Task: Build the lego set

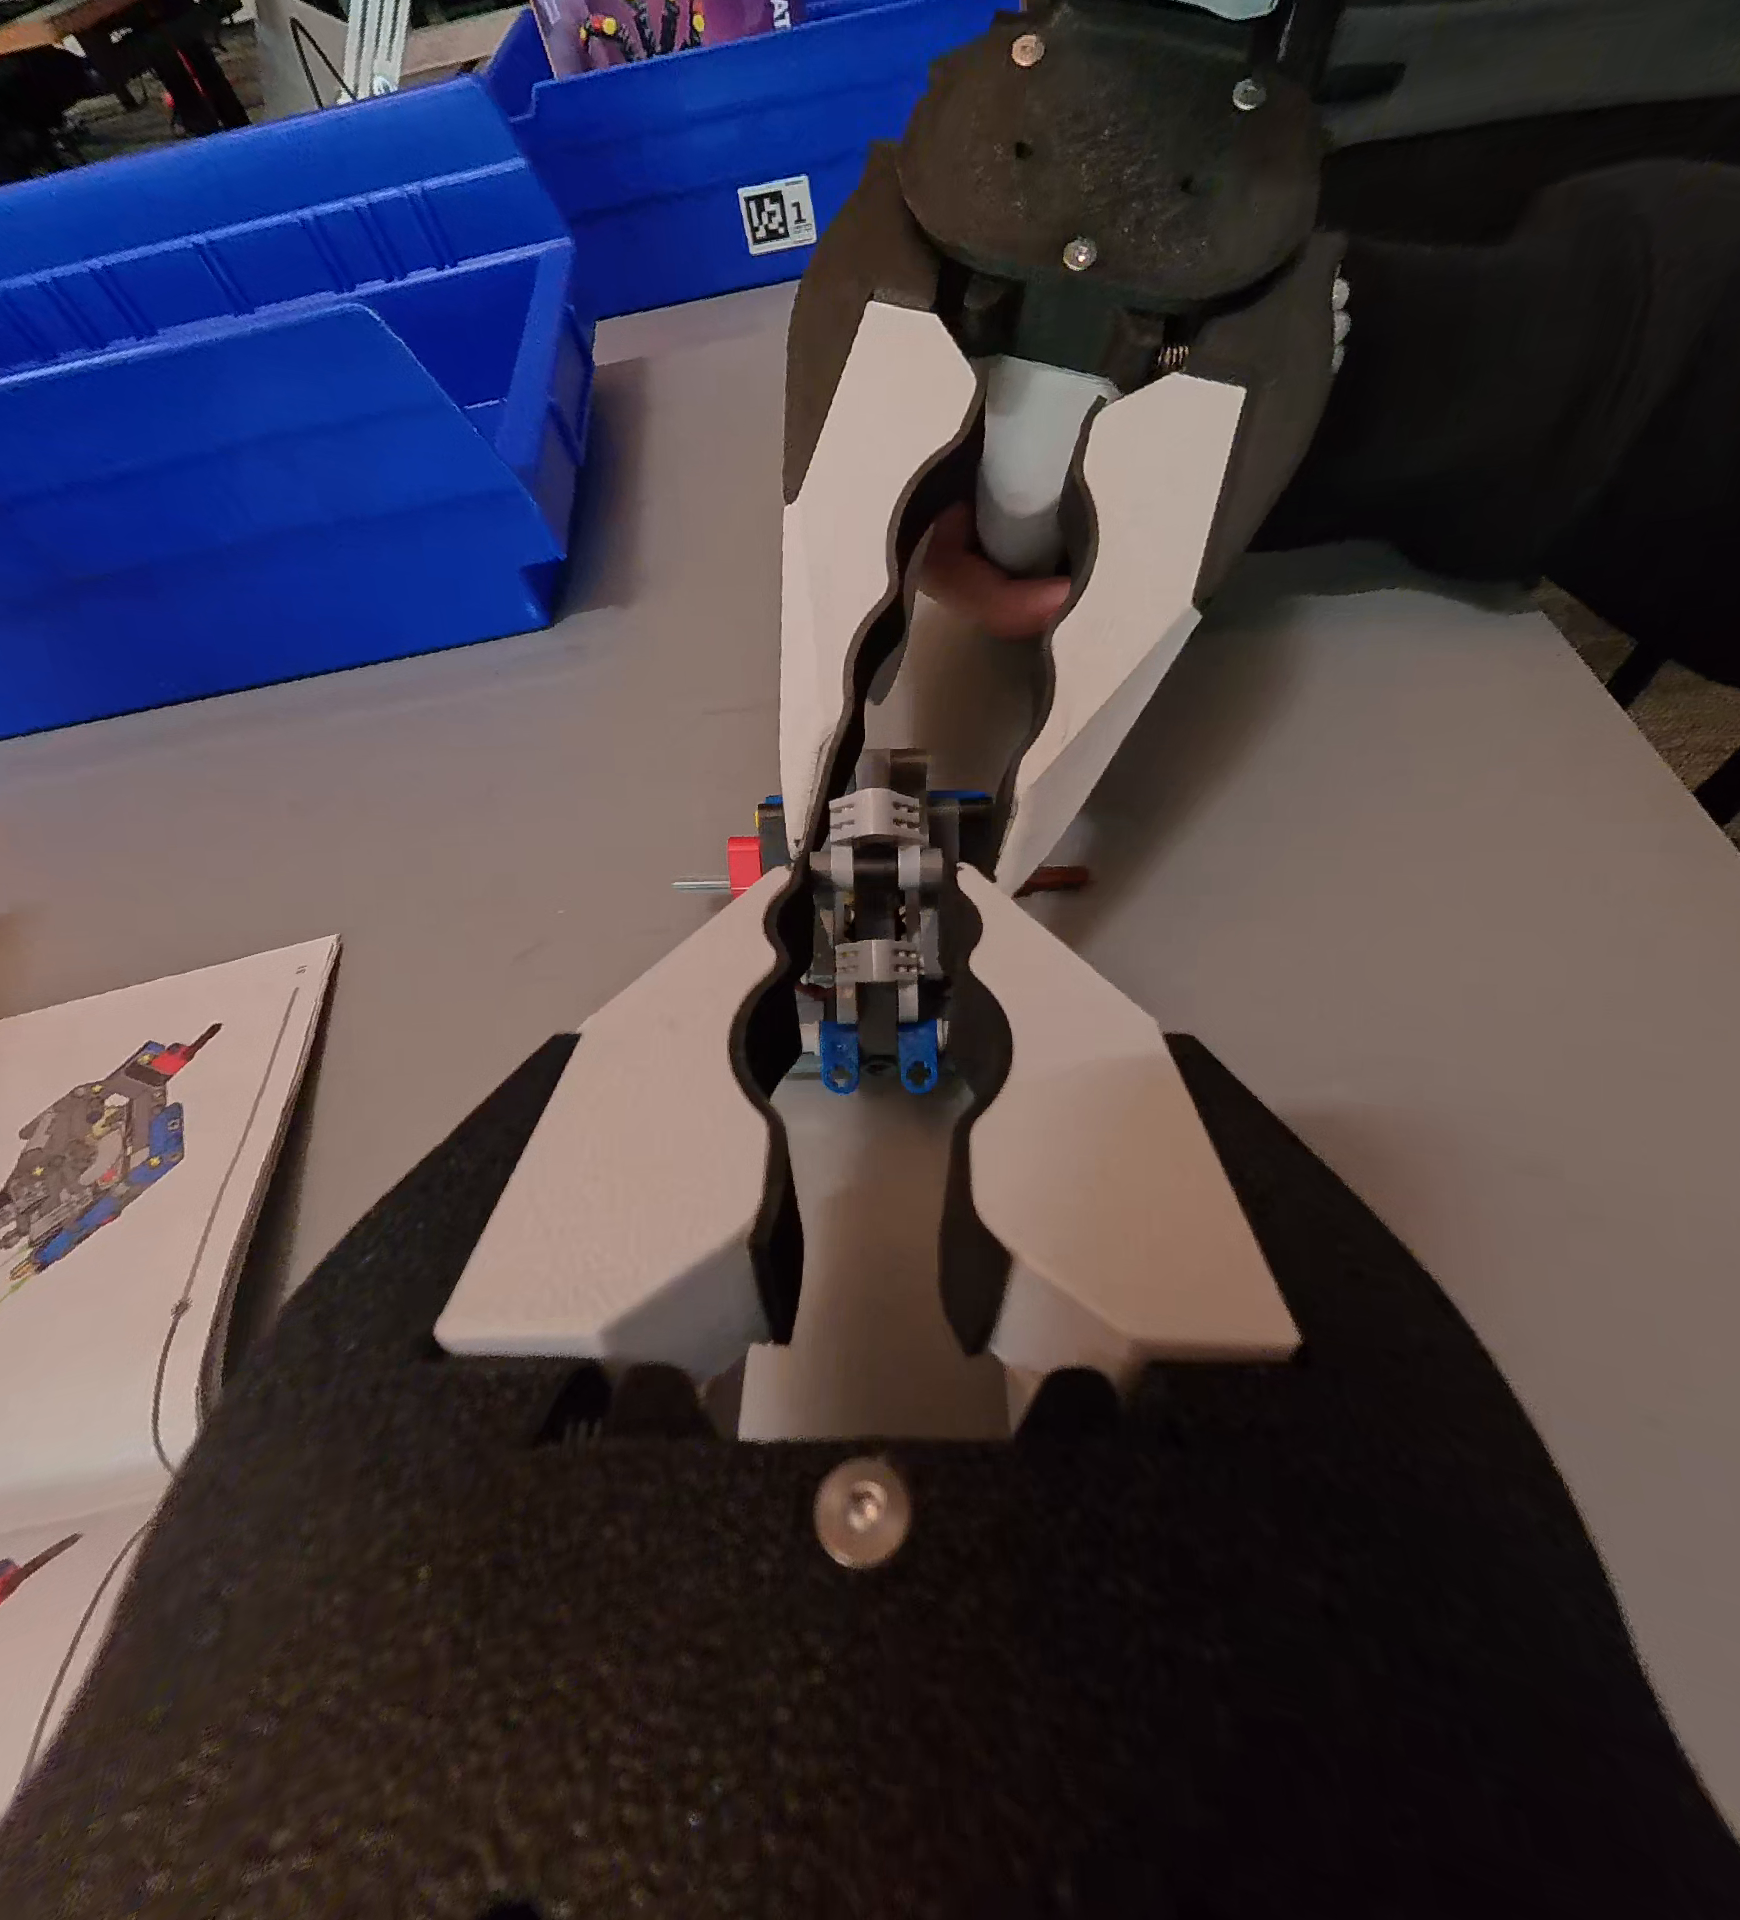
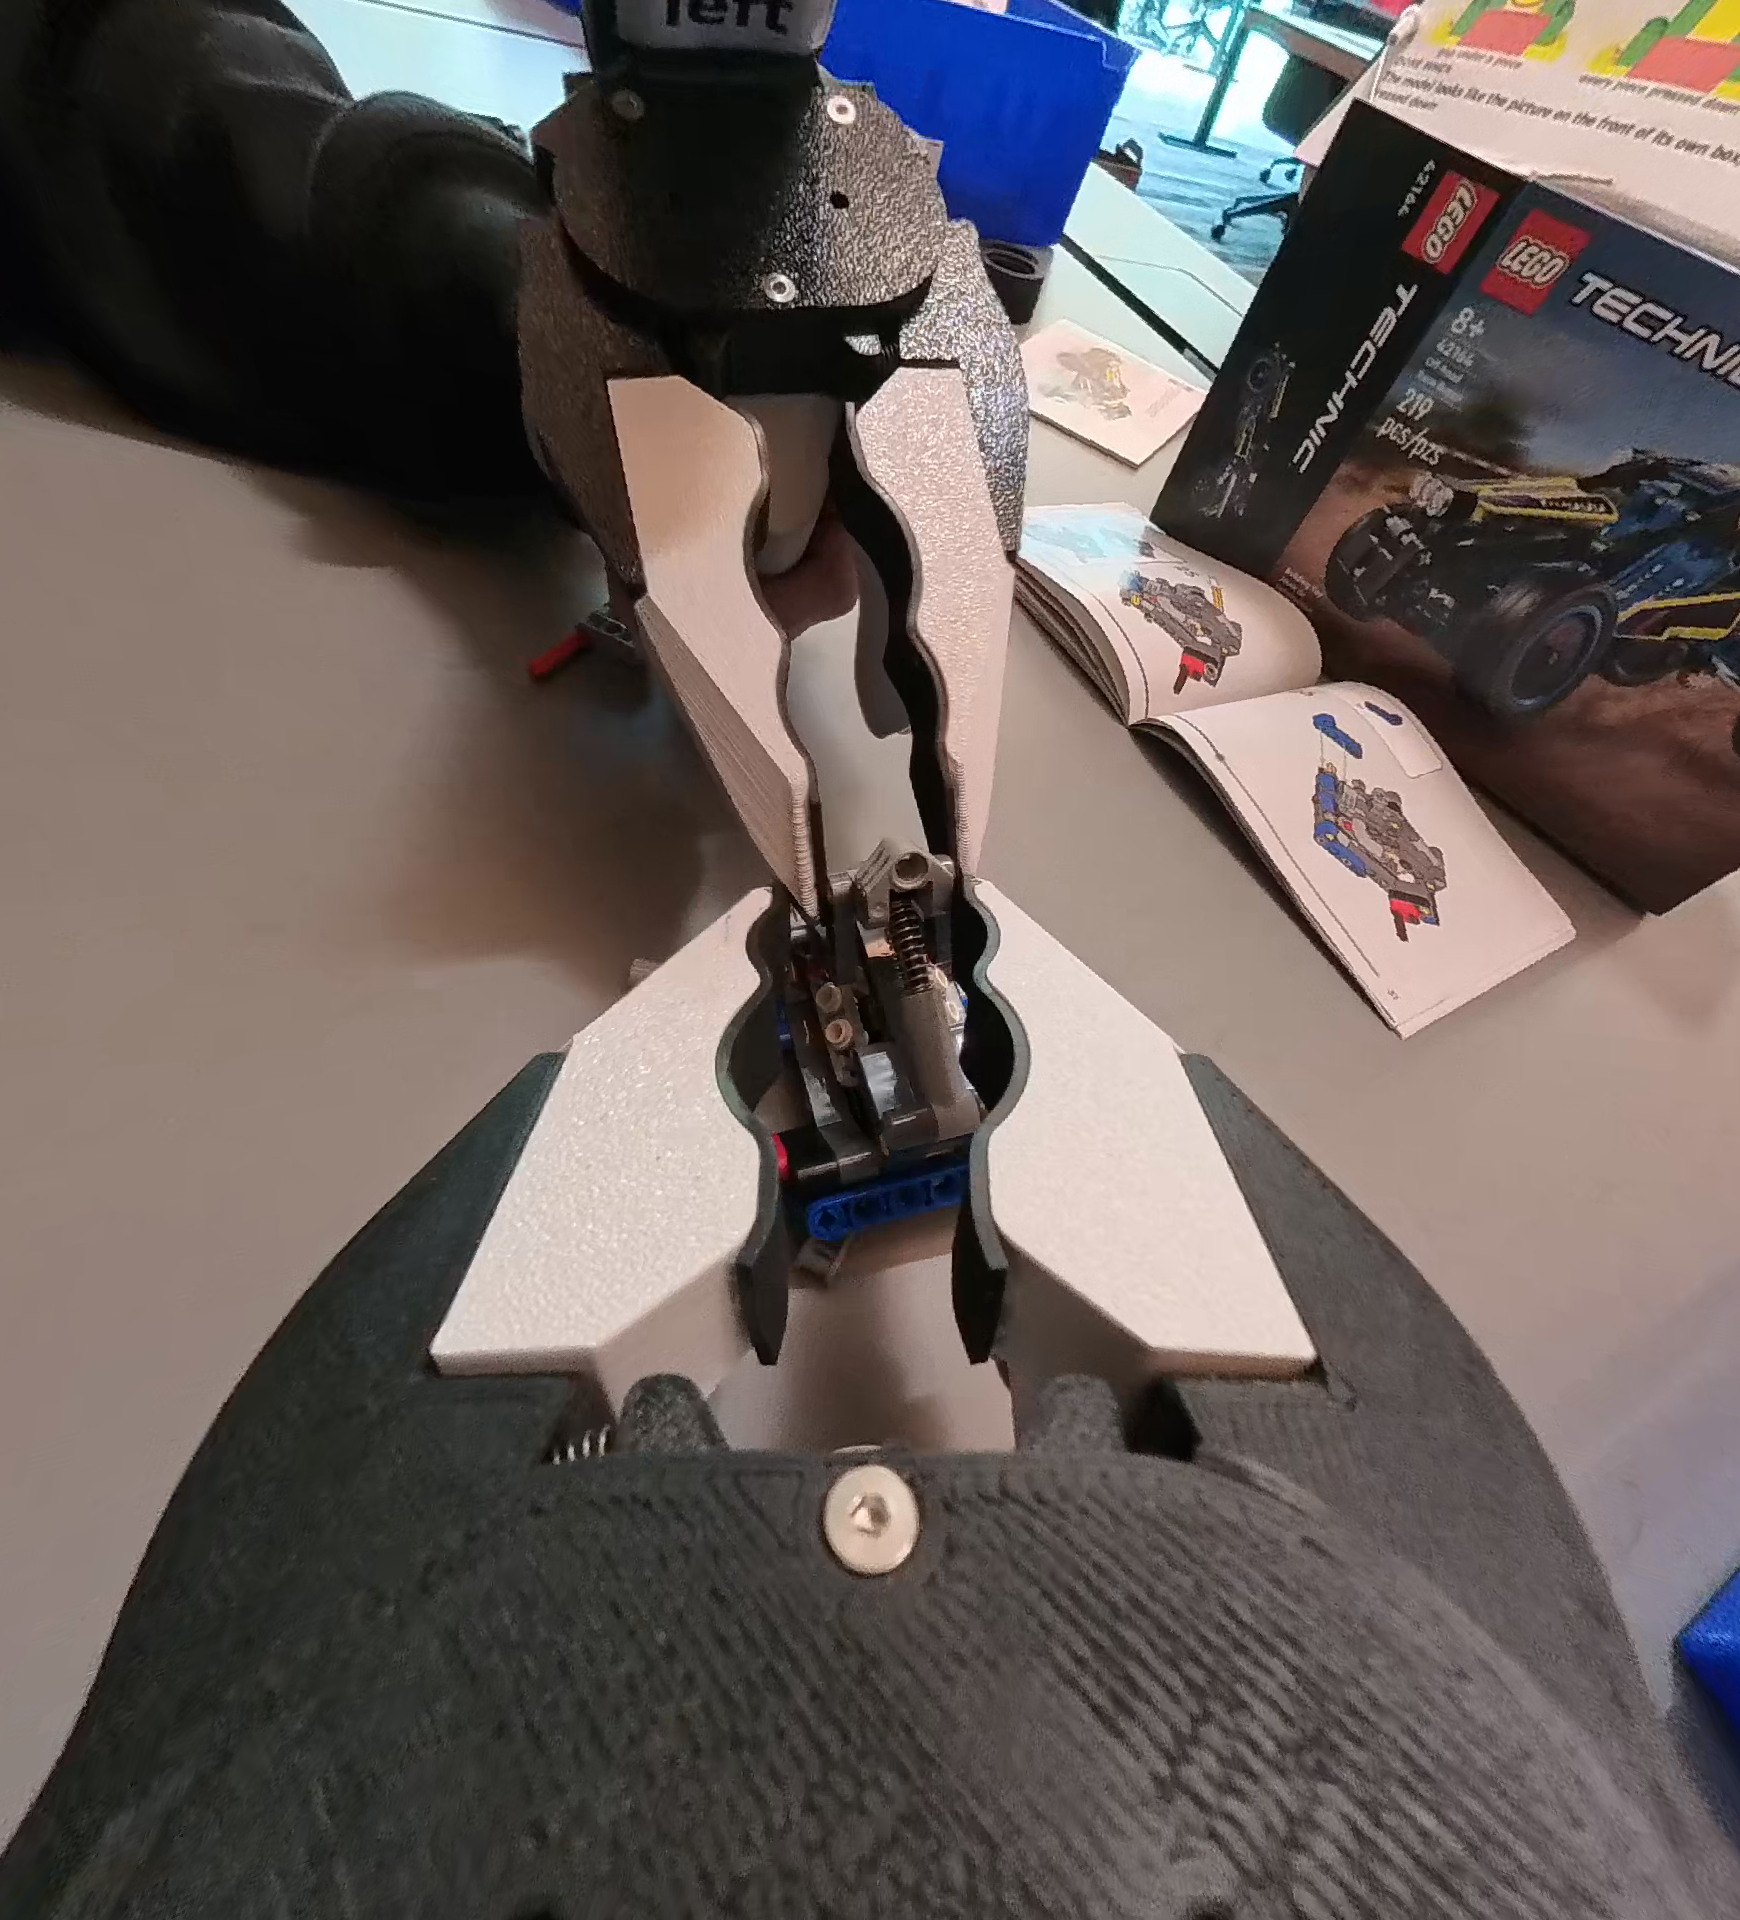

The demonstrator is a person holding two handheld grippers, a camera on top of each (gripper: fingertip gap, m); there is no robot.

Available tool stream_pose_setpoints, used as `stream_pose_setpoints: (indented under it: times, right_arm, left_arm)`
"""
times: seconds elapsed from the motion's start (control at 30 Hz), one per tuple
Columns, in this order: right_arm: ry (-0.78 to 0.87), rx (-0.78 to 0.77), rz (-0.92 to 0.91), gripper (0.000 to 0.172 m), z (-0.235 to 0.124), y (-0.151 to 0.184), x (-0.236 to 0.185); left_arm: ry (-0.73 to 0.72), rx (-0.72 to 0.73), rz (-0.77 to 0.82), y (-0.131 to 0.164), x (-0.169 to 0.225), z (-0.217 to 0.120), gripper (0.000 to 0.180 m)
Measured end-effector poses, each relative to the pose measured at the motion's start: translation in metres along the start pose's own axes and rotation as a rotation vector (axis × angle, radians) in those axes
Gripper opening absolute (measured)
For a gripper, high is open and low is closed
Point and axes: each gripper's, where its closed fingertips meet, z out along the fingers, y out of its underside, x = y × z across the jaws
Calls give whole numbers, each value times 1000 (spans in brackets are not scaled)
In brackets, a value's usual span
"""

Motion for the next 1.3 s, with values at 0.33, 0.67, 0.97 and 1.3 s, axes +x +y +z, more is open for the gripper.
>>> stream_pose_setpoints:
  times: [0.33, 0.67, 0.97, 1.3]
  right_arm:
    - [13, -8, 9, 27, 2, 0, 2]
    - [27, -46, -59, 29, -3, 10, 1]
    - [49, -124, -172, 20, 5, 20, -2]
    - [447, -281, -864, 5, -10, 2, 11]
  left_arm:
    - [-28, -12, 22, 1, -3, 0, 19]
    - [59, 8, 103, 5, 1, -7, 23]
    - [31, 22, 292, 4, 7, -8, 22]
    - [-33, 58, 402, -7, -6, -23, 29]
